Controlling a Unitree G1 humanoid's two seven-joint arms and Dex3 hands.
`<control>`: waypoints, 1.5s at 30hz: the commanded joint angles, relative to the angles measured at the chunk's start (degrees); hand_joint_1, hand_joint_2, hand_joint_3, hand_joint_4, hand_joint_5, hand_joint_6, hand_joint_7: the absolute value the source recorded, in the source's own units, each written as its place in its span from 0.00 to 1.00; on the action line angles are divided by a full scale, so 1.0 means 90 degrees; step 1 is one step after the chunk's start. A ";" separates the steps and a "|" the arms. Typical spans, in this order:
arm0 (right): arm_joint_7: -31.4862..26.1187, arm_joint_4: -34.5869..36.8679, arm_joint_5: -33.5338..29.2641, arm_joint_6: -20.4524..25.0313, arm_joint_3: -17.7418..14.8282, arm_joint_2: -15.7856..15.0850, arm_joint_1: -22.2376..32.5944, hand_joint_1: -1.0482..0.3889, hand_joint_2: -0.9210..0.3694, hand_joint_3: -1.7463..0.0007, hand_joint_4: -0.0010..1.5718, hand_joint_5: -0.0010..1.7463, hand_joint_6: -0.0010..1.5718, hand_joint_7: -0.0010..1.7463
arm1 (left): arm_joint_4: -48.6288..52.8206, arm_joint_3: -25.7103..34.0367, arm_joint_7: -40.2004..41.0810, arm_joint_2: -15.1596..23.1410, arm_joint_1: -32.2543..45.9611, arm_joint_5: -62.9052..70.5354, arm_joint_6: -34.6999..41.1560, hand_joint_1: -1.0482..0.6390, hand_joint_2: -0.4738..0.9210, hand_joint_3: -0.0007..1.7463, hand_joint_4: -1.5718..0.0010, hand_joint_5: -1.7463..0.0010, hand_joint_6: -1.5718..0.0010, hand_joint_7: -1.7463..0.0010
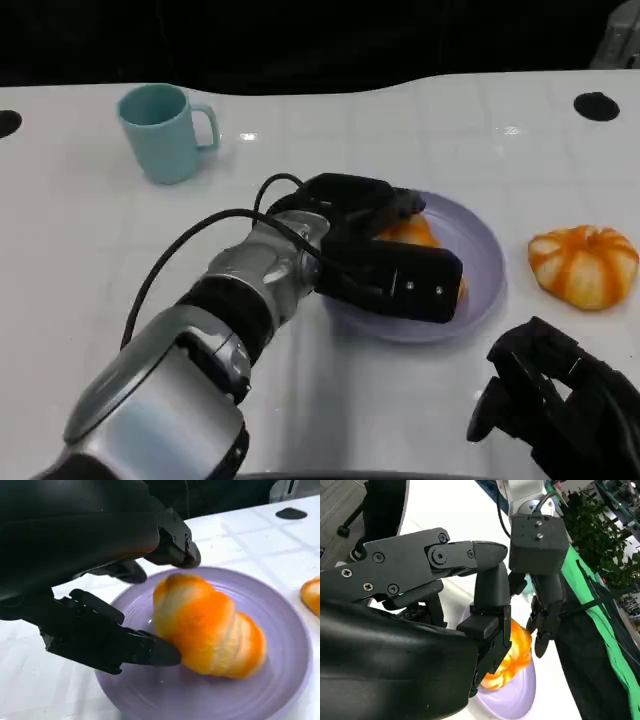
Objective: Grasp the bread from the table and place it into the plate.
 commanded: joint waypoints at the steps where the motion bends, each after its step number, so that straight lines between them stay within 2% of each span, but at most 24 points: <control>1: -0.0016 -0.0058 0.0004 -0.0017 -0.0078 -0.0087 -0.0007 0.38 0.00 0.82 0.39 1.00 0.32 0.92 | -0.0028 -0.0084 -0.0193 0.0071 -0.0224 0.0099 0.0163 0.15 1.00 0.30 1.00 1.00 0.98 1.00; 3: -0.0017 -0.0055 0.0017 -0.0013 -0.0087 -0.0085 -0.0014 0.38 0.00 0.83 0.39 1.00 0.32 0.92 | -0.0056 -0.0042 -0.0280 0.0125 -0.0205 0.0058 0.0136 0.09 1.00 0.33 1.00 1.00 0.99 1.00; 9: -0.0024 -0.0041 0.0033 -0.0012 -0.0107 -0.0070 -0.0021 0.39 0.00 0.83 0.39 1.00 0.32 0.92 | -0.0185 0.0207 -0.0564 0.0270 -0.0138 -0.0206 -0.0069 0.07 1.00 0.35 1.00 1.00 1.00 1.00; 13: -0.0039 -0.0020 0.0041 -0.0015 -0.0125 -0.0054 -0.0032 0.38 0.00 0.84 0.40 1.00 0.33 0.92 | -0.0421 0.0595 -0.0912 0.0529 0.0008 -0.0688 -0.0513 0.10 1.00 0.34 1.00 1.00 0.96 0.98; 17: -0.0052 0.0016 0.0003 -0.0003 -0.0132 -0.0074 -0.0074 0.38 0.00 0.85 0.39 1.00 0.33 0.92 | -0.0805 0.1011 -0.1395 0.0832 0.0228 -0.1215 -0.0880 0.13 1.00 0.32 0.96 0.98 0.92 0.97; 21: -0.0084 0.0019 0.0004 0.0016 -0.0136 -0.0061 -0.0091 0.38 0.00 0.85 0.40 1.00 0.33 0.92 | -0.1112 0.1254 -0.1784 0.0979 0.0388 -0.1546 -0.0914 0.13 1.00 0.31 0.95 0.97 0.91 0.97; 25: -0.0069 0.0083 0.0051 -0.0005 -0.0159 -0.0025 -0.0115 0.38 0.00 0.85 0.40 1.00 0.34 0.92 | -0.1552 0.1951 -0.2734 0.1198 0.0815 -0.2559 -0.1061 0.16 1.00 0.29 0.91 0.95 0.89 0.96; 28: -0.0073 0.0081 0.0051 0.0001 -0.0161 -0.0019 -0.0117 0.38 0.00 0.85 0.40 1.00 0.34 0.91 | -0.1709 0.2054 -0.2950 0.1232 0.0914 -0.2728 -0.1029 0.17 1.00 0.28 0.90 0.94 0.88 0.96; 29: -0.0072 0.0073 0.0024 -0.0005 -0.0152 -0.0036 -0.0118 0.38 0.00 0.85 0.40 1.00 0.34 0.91 | -0.1918 0.2331 -0.3194 0.1238 0.1149 -0.3138 -0.0962 0.17 1.00 0.28 0.90 0.94 0.88 0.96; 33: -0.0082 0.0060 0.0044 0.0025 -0.0168 -0.0041 -0.0126 0.38 0.00 0.85 0.40 1.00 0.34 0.91 | -0.3097 0.3122 -0.3521 0.1159 0.2134 -0.4336 -0.0320 0.23 1.00 0.22 0.74 0.84 0.75 0.93; 34: -0.0081 0.0061 0.0051 0.0027 -0.0173 -0.0038 -0.0126 0.38 0.00 0.85 0.40 1.00 0.34 0.91 | -0.3419 0.3278 -0.3482 0.1077 0.2350 -0.4589 -0.0013 0.24 1.00 0.21 0.73 0.78 0.72 0.93; 35: -0.0080 0.0063 0.0055 0.0028 -0.0177 -0.0035 -0.0126 0.38 0.00 0.85 0.41 1.00 0.34 0.91 | -0.3677 0.3370 -0.3454 0.1026 0.2504 -0.4757 0.0233 0.26 1.00 0.19 0.73 0.67 0.67 0.94; 37: -0.0064 0.0070 0.0061 0.0011 -0.0181 -0.0027 -0.0124 0.38 0.00 0.86 0.41 1.00 0.34 0.90 | -0.4218 0.3663 -0.3498 0.0865 0.2848 -0.5309 0.0763 0.29 1.00 0.20 0.74 0.53 0.62 0.94; 40: -0.0056 0.0069 0.0076 0.0005 -0.0182 -0.0016 -0.0121 0.38 0.00 0.86 0.41 1.00 0.35 0.90 | -0.5351 0.4150 -0.3237 0.0564 0.3482 -0.6250 0.1916 0.29 1.00 0.21 0.70 0.39 0.55 0.91; 41: -0.0054 0.0070 0.0089 0.0007 -0.0186 -0.0010 -0.0122 0.38 0.00 0.86 0.41 1.00 0.35 0.90 | -0.5681 0.4259 -0.3143 0.0502 0.3652 -0.6484 0.2250 0.28 1.00 0.21 0.70 0.32 0.55 0.83; 42: -0.0065 0.0060 0.0110 0.0023 -0.0194 0.0000 -0.0121 0.38 0.00 0.86 0.41 1.00 0.35 0.90 | -0.5981 0.4383 -0.3113 0.0457 0.3815 -0.6770 0.2572 0.27 1.00 0.22 0.70 0.26 0.63 0.63; 43: -0.0073 0.0052 0.0123 0.0035 -0.0199 0.0007 -0.0121 0.38 0.00 0.87 0.41 1.00 0.35 0.90 | -0.6207 0.4463 -0.3086 0.0431 0.3929 -0.6967 0.2817 0.27 1.00 0.23 0.70 0.21 0.68 0.49; 44: -0.0078 0.0046 0.0129 0.0043 -0.0202 0.0010 -0.0121 0.38 0.00 0.87 0.41 1.00 0.35 0.89 | -0.6351 0.4496 -0.3065 0.0427 0.3992 -0.7078 0.2977 0.26 1.00 0.24 0.70 0.18 0.72 0.40; 45: -0.0079 0.0040 0.0121 0.0050 -0.0197 0.0001 -0.0120 0.38 0.00 0.87 0.41 1.00 0.35 0.89 | -0.6583 0.4628 -0.2989 0.0319 0.4180 -0.7342 0.3130 0.26 1.00 0.25 0.70 0.15 0.72 0.35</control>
